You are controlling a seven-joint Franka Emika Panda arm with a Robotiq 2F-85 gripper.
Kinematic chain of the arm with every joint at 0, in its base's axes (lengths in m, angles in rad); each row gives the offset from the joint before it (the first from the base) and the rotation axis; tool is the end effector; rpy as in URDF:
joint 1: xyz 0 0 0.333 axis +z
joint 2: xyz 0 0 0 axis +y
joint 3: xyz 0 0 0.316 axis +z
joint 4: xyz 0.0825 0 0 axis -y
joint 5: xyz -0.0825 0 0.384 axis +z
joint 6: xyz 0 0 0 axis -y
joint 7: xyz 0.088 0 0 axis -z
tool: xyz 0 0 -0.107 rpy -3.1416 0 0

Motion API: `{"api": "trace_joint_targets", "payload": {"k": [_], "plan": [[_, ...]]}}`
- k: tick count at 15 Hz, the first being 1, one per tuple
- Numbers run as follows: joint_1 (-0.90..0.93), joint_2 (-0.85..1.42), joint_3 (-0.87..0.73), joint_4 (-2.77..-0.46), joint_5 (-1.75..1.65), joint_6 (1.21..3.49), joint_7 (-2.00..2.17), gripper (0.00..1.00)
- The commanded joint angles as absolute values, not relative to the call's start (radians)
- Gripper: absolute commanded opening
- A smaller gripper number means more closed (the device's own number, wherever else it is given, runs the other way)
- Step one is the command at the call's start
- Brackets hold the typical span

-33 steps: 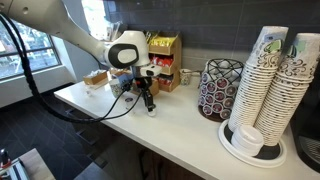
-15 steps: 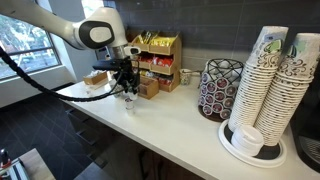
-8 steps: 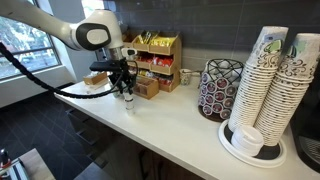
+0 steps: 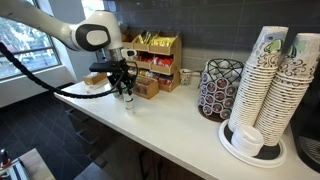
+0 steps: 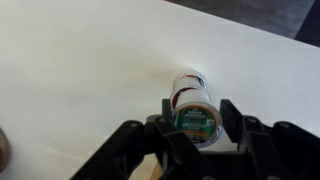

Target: Stack the cups from the top cup to the bottom cup

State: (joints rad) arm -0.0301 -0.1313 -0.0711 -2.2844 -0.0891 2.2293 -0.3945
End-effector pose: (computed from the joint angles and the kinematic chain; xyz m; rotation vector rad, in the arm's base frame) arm 0.4996 -0.0539 0.4147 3.0149 0.5259 0.0892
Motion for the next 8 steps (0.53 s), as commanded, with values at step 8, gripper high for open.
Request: {"api": "trace_joint_targets", "payload": {"k": [8], "plan": [[-0.032, -0.128, -0.075, -2.295, -0.075, 2.236, -0.394, 0.27]]}}
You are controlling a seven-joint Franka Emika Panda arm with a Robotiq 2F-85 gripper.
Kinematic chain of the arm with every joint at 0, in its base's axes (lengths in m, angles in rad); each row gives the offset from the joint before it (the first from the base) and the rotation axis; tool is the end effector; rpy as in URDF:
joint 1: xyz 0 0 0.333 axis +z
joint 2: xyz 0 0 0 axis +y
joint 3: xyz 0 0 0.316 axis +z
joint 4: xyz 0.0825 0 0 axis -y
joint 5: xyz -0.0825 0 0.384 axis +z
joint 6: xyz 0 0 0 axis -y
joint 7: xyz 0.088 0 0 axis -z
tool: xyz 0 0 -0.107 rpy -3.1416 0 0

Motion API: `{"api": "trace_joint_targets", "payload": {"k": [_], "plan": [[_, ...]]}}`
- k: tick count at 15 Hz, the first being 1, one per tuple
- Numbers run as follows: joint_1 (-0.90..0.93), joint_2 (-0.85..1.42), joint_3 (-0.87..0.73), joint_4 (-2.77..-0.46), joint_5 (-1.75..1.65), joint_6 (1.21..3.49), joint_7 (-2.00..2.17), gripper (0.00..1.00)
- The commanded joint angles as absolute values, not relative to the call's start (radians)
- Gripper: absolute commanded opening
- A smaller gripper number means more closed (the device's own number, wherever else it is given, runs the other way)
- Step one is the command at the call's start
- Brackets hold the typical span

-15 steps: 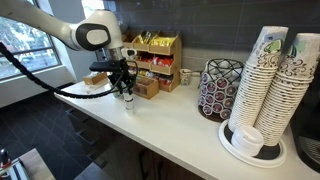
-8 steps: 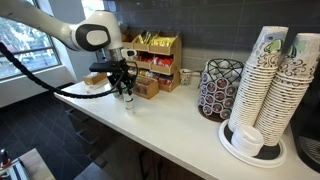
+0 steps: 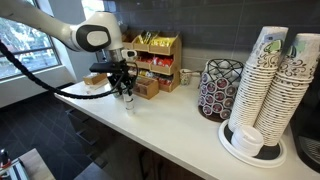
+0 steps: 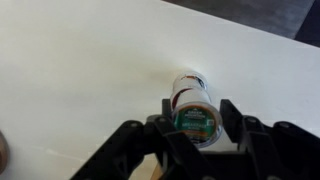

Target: Stack the cups from the top cup to the bottom cup

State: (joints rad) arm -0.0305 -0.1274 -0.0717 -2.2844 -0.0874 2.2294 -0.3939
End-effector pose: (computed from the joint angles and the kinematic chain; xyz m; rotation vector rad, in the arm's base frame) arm 0.4999 -0.0544 0.4128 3.0178 0.5226 0.0841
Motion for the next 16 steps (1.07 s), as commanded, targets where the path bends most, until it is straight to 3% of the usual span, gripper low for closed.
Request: {"api": "trace_joint_targets", "payload": {"k": [1, 16], "plan": [[-0.033, -0.127, -0.075, -2.295, -0.075, 2.240, -0.390, 0.27], [-0.033, -0.125, -0.076, -2.295, -0.043, 2.243, -0.392, 0.27]]}}
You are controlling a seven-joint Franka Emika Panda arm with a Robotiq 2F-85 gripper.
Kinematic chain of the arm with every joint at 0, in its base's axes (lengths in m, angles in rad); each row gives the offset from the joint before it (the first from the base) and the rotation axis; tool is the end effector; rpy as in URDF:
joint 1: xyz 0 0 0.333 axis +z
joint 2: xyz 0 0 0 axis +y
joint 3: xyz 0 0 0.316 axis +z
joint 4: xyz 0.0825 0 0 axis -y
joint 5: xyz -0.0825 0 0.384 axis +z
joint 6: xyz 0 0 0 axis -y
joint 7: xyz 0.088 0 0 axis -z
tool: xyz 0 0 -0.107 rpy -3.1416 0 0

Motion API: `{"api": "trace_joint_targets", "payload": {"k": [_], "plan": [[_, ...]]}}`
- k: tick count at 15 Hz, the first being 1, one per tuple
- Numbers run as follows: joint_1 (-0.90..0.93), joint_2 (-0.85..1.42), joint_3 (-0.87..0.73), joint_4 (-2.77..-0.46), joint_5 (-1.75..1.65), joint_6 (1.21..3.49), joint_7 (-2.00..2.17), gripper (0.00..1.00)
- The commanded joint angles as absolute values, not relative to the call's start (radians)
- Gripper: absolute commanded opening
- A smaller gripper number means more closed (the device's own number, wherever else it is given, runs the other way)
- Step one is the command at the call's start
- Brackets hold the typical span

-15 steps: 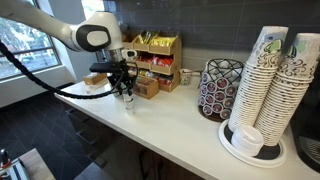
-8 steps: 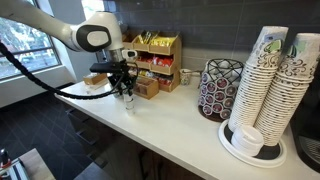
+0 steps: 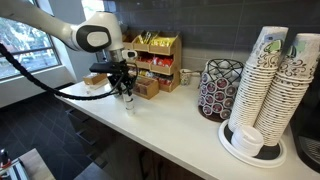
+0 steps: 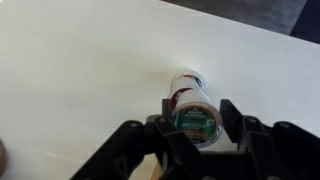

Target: Stack the cups from the top cup to the bottom cup

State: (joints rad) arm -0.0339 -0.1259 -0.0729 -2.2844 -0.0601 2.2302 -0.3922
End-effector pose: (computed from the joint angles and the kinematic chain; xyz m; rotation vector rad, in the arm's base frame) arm 0.4999 -0.0559 0.4120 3.0446 0.4925 0.0918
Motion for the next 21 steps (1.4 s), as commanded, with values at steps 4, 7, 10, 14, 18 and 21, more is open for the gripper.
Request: {"api": "trace_joint_targets", "payload": {"k": [4, 7, 10, 14, 18, 21], "plan": [[-0.035, -0.126, -0.075, -2.296, -0.047, 2.247, -0.382, 0.78], [-0.036, -0.126, -0.076, -2.294, -0.048, 2.249, -0.375, 0.99], [-0.039, -0.135, -0.079, -2.285, -0.040, 2.226, -0.358, 1.00], [-0.055, -0.171, -0.095, -2.263, -0.008, 2.186, -0.306, 1.00], [-0.072, -0.250, -0.137, -2.250, 0.079, 2.167, -0.325, 1.00], [-0.087, -0.299, -0.167, -2.231, 0.117, 2.117, -0.297, 1.00]]}}
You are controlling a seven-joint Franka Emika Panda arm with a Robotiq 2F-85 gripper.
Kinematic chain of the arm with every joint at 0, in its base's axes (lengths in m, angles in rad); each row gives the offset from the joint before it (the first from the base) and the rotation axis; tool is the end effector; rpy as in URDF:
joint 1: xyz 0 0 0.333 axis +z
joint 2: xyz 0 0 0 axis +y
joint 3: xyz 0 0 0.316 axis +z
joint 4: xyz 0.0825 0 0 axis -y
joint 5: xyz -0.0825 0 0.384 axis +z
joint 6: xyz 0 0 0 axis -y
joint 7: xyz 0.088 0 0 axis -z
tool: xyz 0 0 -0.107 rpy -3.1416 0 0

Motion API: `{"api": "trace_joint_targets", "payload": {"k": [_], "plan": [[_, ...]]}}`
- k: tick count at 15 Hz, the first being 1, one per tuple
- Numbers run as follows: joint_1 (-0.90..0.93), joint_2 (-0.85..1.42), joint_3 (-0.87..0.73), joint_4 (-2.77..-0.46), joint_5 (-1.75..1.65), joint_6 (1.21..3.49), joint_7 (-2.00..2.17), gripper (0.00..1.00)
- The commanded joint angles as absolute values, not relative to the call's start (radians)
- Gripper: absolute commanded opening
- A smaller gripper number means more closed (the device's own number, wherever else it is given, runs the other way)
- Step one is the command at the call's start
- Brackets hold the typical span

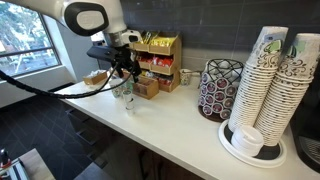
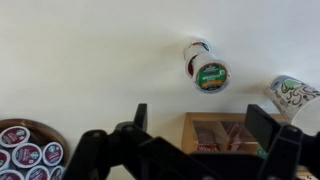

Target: Stack the cups from the top cup to the bottom cup

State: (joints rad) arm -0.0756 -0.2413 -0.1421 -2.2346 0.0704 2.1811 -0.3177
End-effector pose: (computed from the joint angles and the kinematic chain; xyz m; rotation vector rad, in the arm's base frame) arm 0.4837 -0.1076 0.4876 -3.0809 -0.1016 -0.3144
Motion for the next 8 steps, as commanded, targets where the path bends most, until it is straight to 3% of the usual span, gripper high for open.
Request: {"api": "trace_joint_targets", "payload": {"k": [1, 8], "plan": [[-0.096, -0.314, -0.176, -2.222, 0.122, 2.089, -0.272, 1.00], [-0.123, -0.354, -0.209, -2.212, 0.101, 2.107, -0.238, 1.00]]}}
